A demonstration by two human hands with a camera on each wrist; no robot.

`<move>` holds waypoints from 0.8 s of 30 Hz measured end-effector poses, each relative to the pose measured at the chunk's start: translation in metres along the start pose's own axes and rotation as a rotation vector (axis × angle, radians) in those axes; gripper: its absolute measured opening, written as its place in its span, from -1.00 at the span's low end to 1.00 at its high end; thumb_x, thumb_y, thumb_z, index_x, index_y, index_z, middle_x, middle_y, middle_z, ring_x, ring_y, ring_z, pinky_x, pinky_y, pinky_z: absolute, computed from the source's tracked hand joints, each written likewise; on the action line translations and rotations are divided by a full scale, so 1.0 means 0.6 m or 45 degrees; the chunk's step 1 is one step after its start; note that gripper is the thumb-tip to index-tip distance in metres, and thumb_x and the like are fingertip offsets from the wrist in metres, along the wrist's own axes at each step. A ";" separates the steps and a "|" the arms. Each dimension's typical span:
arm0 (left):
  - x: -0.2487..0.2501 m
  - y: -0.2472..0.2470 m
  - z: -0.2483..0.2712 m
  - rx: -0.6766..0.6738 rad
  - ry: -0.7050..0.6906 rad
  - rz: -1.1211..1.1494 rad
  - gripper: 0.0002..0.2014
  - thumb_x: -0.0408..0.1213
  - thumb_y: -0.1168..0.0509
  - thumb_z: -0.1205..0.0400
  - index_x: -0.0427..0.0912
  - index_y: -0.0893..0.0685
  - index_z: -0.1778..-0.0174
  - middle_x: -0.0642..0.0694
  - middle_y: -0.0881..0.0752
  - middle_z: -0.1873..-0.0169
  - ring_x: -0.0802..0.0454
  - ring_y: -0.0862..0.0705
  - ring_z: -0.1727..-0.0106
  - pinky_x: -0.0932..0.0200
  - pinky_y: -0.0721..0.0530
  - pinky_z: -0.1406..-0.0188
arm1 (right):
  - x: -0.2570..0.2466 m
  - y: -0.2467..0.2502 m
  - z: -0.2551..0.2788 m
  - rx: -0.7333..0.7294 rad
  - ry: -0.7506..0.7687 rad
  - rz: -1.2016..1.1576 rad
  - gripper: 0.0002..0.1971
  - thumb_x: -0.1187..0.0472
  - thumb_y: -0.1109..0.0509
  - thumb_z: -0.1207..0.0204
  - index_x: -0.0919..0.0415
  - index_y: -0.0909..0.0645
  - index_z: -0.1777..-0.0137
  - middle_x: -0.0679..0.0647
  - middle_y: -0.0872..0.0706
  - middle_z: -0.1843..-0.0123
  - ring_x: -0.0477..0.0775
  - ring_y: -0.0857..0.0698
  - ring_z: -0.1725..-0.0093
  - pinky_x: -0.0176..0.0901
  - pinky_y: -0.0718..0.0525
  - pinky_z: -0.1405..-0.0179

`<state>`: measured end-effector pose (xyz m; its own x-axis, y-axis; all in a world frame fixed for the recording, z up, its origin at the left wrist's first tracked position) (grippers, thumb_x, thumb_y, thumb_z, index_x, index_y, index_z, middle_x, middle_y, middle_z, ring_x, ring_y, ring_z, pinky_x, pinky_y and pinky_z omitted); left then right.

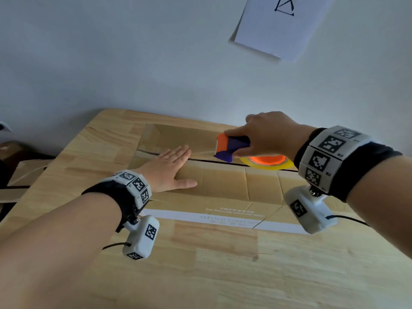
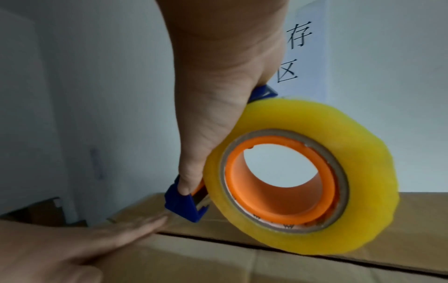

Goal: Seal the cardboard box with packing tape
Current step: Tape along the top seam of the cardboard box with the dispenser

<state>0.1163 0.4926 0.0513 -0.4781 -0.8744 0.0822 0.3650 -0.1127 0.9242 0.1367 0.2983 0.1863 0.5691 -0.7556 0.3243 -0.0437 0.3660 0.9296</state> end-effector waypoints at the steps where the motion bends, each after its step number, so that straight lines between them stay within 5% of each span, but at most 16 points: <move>1: 0.003 0.000 0.000 -0.011 -0.008 0.016 0.01 0.50 0.30 -0.37 -0.09 0.44 -0.57 0.08 0.52 -0.47 0.25 0.43 -0.52 0.23 0.41 -0.48 | 0.006 -0.010 0.010 -0.024 -0.010 -0.002 -0.54 -0.36 -0.15 -0.50 -0.38 -0.39 -0.40 0.02 -0.54 0.12 0.11 -0.59 0.17 -0.09 -0.59 0.24; 15: 0.008 0.008 0.001 -0.028 -0.068 0.018 0.00 0.49 0.30 -0.35 -0.05 0.38 -0.59 0.07 0.46 -0.54 0.26 0.46 -0.49 0.26 0.43 -0.46 | 0.012 -0.041 0.006 -0.117 0.026 0.109 -0.47 -0.41 -0.12 -0.50 -0.41 -0.29 -0.48 -0.01 -0.44 0.12 0.07 -0.59 0.13 -0.16 -0.48 0.27; 20: 0.017 0.014 -0.001 0.053 -0.048 0.063 -0.02 0.46 0.29 -0.39 -0.08 0.20 -0.65 0.03 0.27 -0.63 0.18 0.26 -0.63 0.22 0.30 -0.54 | -0.017 -0.058 -0.007 -0.156 0.087 0.196 -0.52 -0.40 -0.14 -0.48 -0.27 -0.47 -0.34 -0.01 -0.46 0.14 0.08 -0.58 0.15 -0.11 -0.64 0.17; 24: 0.047 0.007 -0.008 0.055 0.044 -0.005 -0.08 0.40 0.30 -0.51 -0.17 0.26 -0.64 -0.05 0.32 -0.62 0.08 0.28 -0.64 0.07 0.24 -0.62 | -0.014 -0.061 -0.011 -0.159 0.066 0.180 -0.50 -0.41 -0.15 -0.46 -0.27 -0.50 -0.33 -0.02 -0.53 0.14 0.06 -0.52 0.22 -0.09 -0.68 0.18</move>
<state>0.1082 0.4651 0.0559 -0.4512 -0.8900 0.0660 0.3281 -0.0966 0.9397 0.1387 0.2949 0.1483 0.6064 -0.6641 0.4374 -0.0259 0.5333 0.8456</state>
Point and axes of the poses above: each hand's wrist, its own z-axis away from the middle knuckle, its own y-axis out of the back of the hand, x = y × z, the point moved 5 cm from there along -z, towards the middle knuckle
